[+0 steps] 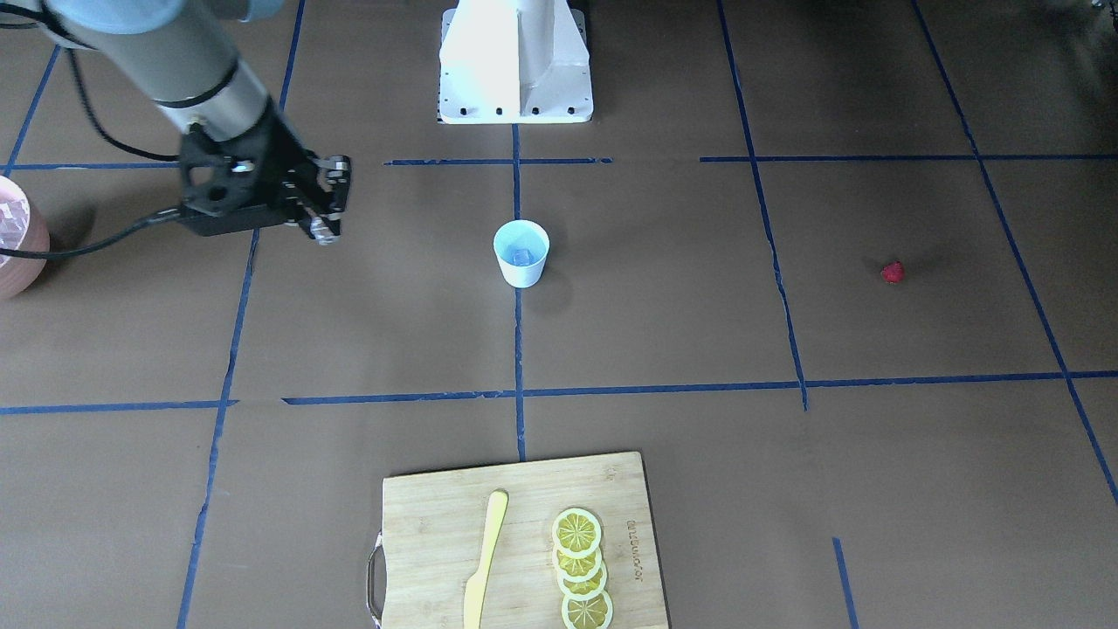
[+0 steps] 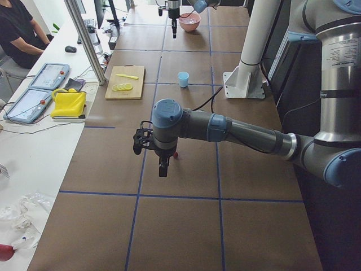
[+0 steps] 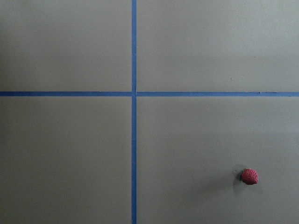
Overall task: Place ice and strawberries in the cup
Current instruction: 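Carry the ice cube with the right gripper over the light-blue cup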
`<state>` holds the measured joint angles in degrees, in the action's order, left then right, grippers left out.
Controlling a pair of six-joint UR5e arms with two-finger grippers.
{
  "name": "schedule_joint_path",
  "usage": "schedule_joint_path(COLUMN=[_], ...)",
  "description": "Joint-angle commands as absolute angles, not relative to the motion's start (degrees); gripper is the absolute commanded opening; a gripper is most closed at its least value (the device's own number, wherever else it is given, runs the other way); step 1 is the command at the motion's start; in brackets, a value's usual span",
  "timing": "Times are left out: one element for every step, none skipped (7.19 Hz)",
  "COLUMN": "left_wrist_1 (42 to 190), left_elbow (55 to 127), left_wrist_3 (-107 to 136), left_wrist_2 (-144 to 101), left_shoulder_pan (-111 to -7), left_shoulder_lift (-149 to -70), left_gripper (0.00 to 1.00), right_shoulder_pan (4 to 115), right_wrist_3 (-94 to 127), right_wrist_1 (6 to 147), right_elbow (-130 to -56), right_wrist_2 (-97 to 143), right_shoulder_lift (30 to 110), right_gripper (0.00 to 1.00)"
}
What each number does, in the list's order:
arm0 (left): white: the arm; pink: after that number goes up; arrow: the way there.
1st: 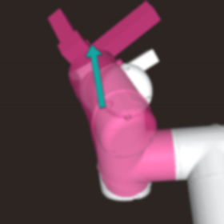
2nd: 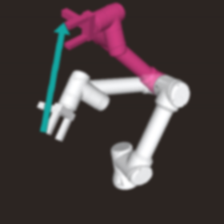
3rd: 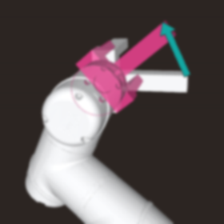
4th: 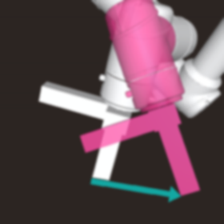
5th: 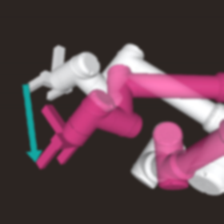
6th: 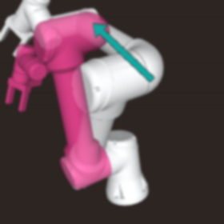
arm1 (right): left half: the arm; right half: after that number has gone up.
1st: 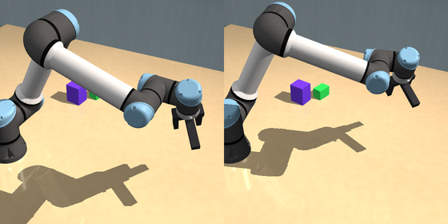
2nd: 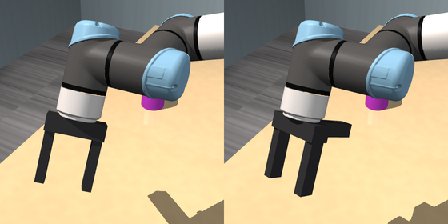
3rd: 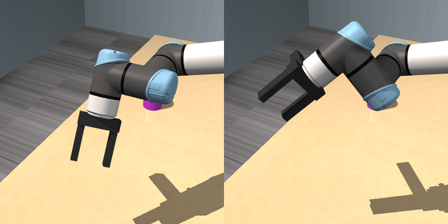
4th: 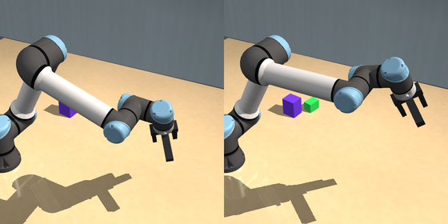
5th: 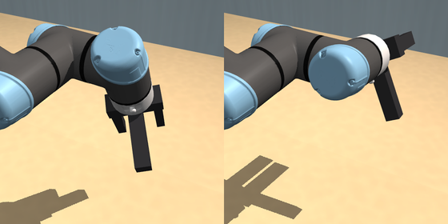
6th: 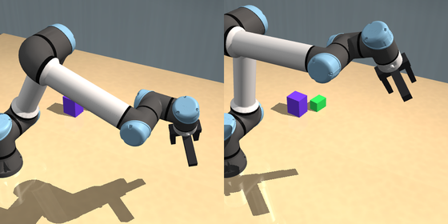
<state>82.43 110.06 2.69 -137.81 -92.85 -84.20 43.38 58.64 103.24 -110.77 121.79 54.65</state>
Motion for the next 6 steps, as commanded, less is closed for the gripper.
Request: schedule_joint_path(left_wrist_1=[82.4,82.3,82.2,82.2,82.3,82.3], left_elbow=[110.0,110.0,110.0,110.0,109.9,109.9], left_wrist_3=[2.7,2.6,2.7,2.7,2.6,2.7], left_wrist_2=[-137.8,-137.8,-137.8,-137.8,-137.8,-137.8], left_shoulder_pan=[-92.7,-92.7,-92.6,-92.5,-92.5,-92.5], left_shoulder_lift=[-84.2,-84.2,-84.2,-84.2,-84.2,-84.2], left_gripper=[1.0,1.0,1.0,1.0,1.0,1.0], right_shoulder_pan=[33.9,31.6,29.0,27.6,27.2,27.0], right_wrist_3=[70.7,72.8,73.6,73.7,73.6,73.5], right_wrist_1=[102.9,101.1,99.0,98.9,98.8,97.7], right_elbow=[-104.1,-99.2,-96.0,-95.2,-94.2,-93.1], right_wrist_2=[113.7,110.9,108.5,106.5,106.3,105.7], right_shoulder_lift=[45.1,41.7,41.1,41.0,40.9,40.9], right_gripper=[0.0,0.0,0.0,0.0,0.0,0.0])
